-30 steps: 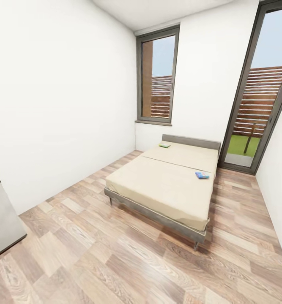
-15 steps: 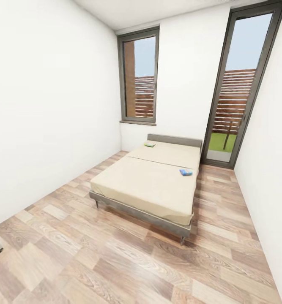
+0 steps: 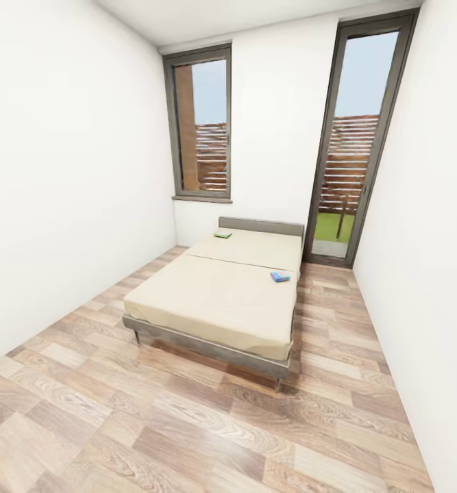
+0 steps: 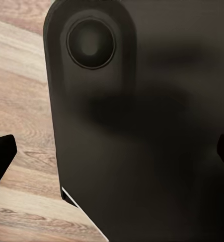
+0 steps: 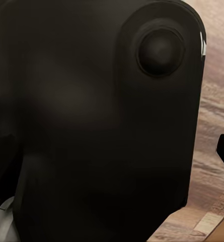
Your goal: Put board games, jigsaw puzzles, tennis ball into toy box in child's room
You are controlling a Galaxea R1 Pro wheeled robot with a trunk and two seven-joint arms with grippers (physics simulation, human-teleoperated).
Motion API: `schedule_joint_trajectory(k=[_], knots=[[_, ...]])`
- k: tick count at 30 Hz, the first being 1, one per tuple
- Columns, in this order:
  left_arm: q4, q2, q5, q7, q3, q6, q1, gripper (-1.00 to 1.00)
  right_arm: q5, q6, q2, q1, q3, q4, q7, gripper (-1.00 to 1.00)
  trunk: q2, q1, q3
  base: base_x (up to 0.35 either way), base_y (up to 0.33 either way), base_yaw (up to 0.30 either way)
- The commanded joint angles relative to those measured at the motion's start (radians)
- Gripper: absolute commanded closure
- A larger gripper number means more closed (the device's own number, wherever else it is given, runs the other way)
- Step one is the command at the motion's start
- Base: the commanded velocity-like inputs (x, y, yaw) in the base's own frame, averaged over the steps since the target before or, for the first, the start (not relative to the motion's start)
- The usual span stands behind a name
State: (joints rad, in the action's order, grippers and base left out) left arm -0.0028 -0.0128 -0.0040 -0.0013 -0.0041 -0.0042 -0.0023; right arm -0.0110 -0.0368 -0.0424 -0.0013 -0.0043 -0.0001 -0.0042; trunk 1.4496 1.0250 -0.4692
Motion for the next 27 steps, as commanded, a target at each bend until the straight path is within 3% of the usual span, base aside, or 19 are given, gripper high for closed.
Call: schedule_joint_trajectory(k=[1,14,22,27], knots=[[0.0,0.0,-0.001,0.0,-0.001,0.0,0.0,-1.0,-0.001,-0.003,-0.001,0.0,0.0,0.0,0.0,-1.0,0.0,0.0,-0.001,0.0,0.0,-0.063],[-0.002,0.008,-0.005,-0.002,-0.004,-0.009,0.0,-1.0,0.005,-0.007,0.005,0.0,0.0,0.0,0.001,-1.0,-0.091,-0.05,0.04,0.0,0.0,-0.013],[-0.004,0.01,-0.005,0.0,-0.053,-0.053,0.0,-1.0,0.004,0.0,0.005,0.0,0.002,0.0,0.0,-1.0,-0.147,-0.081,0.065,0.0,0.0,0.0],[-0.04,0.012,-0.005,0.0,-0.067,-0.059,-0.001,-1.0,0.006,-0.003,-0.01,0.0,0.003,0.0,0.001,-1.0,-0.182,-0.1,0.081,0.0,0.0,0.0]])
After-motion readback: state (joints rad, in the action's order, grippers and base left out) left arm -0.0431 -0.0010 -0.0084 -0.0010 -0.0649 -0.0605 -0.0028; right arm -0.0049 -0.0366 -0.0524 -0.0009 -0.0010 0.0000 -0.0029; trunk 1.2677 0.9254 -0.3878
